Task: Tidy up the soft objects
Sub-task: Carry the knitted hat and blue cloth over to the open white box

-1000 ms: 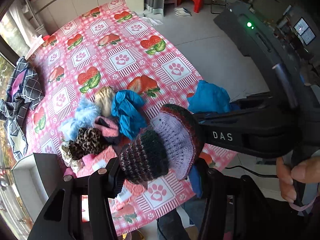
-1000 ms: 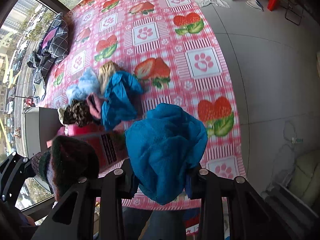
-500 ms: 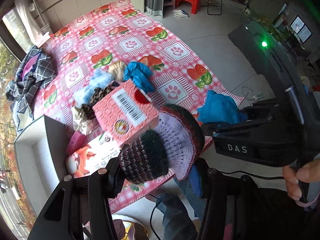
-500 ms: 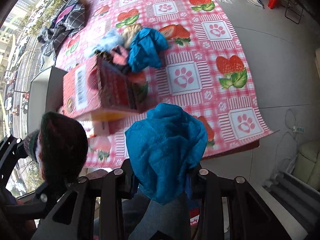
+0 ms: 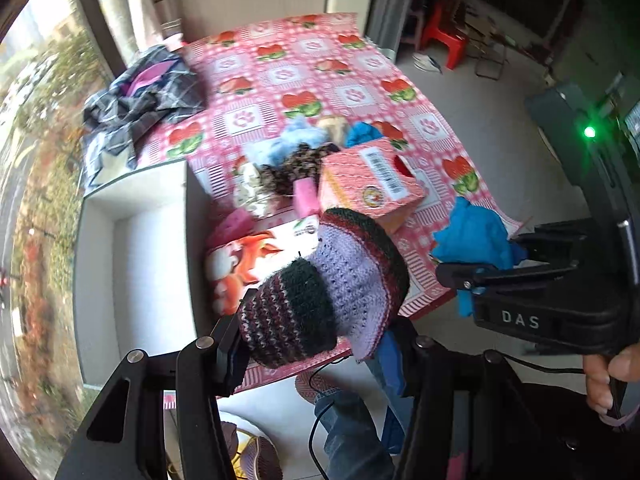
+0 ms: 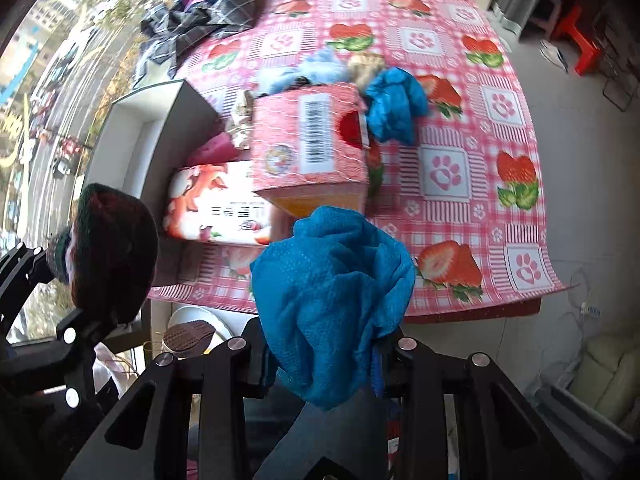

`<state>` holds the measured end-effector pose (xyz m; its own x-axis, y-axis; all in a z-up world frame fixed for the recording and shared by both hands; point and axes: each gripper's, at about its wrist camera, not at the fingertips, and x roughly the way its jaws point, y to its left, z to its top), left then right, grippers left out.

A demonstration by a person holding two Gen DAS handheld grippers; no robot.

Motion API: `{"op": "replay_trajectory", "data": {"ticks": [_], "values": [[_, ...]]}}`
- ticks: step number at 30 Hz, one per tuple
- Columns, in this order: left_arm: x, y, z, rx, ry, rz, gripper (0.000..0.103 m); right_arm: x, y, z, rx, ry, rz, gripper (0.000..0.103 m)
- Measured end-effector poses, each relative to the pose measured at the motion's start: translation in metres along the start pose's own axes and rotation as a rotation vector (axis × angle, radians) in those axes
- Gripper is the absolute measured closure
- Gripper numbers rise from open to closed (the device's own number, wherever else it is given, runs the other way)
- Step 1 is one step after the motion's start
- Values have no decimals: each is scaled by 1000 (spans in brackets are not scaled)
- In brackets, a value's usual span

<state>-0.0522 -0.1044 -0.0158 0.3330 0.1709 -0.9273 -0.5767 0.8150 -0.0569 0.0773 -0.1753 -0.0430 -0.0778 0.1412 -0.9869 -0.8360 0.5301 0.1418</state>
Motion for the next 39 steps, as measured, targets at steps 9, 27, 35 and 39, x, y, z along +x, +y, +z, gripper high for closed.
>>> {"op": "replay_trajectory", "data": {"ticks": [9, 27, 35, 39], "values": [[-14, 55, -20, -179, -40, 37, 46, -7, 56, 11, -154, -14, -32, 67], [-28, 125, -48, -397, -65, 109, 45, -6, 129, 28, -366, -16, -37, 67], [-28, 143, -54, -457, -63, 129, 45, -3, 145, 33, -408, -12, -35, 67], [-28, 149, -54, -471, -61, 131, 45, -2, 153, 37, -421, -10, -35, 67]]}}
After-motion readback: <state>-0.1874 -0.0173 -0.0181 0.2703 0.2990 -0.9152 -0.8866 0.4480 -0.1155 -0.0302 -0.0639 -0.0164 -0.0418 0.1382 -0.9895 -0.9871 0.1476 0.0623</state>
